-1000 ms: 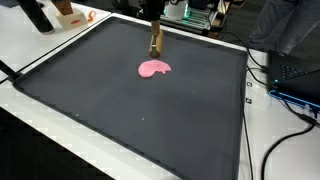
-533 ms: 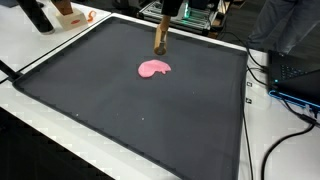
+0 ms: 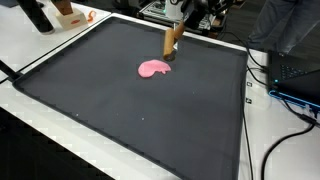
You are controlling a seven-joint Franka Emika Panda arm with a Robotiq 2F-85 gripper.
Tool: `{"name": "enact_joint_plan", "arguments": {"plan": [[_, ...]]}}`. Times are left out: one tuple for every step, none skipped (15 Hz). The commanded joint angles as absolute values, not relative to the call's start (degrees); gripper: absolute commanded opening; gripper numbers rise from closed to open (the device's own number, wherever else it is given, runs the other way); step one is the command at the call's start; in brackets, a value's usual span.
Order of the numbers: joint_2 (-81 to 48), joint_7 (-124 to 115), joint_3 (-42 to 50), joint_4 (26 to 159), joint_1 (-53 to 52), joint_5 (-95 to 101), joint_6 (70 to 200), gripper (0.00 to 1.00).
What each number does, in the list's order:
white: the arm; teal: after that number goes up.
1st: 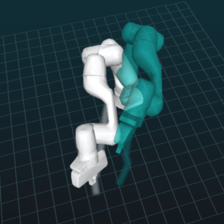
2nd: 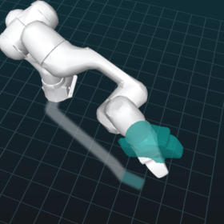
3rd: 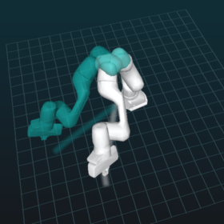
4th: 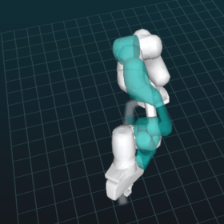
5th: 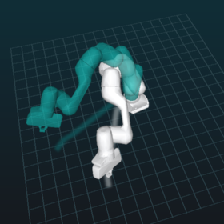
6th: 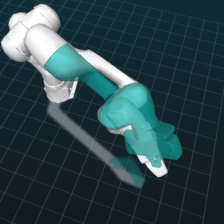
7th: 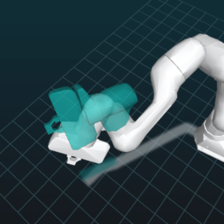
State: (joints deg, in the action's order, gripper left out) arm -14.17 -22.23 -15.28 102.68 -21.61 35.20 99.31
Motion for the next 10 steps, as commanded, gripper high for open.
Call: {"name": "enact_joint_plan", "arguments": {"plan": [[-20.3,-26.8,-14.6,96.4,-25.1,39.0,94.6,0.25],[-21.6,-27.4,-14.4,95.3,-25.8,39.3,94.0,0.25],[-22.9,-28.7,-14.1,94.1,-26.6,39.5,93.3,0.25],[-24.0,-29.5,-13.8,93.0,-27.2,39.6,92.7,0.25],[-25.2,-30.8,-13.4,92.0,-27.9,39.8,92.1,0.25],[-26.2,-32.1,-13.0,91.0,-28.5,40.0,91.5,0.25],[-27.2,-32.7,-12.7,90.1,-29.0,40.1,91.0,0.25],[-28.2,-34.3,-12.2,89.2,-29.6,40.4,90.7,0.25],[-29.0,-35.5,-11.8,88.6,-30.1,40.7,90.6,0.25],[-29.9,-36.5,-11.4,87.7,-30.6,40.9,90.4,0.25]]}}
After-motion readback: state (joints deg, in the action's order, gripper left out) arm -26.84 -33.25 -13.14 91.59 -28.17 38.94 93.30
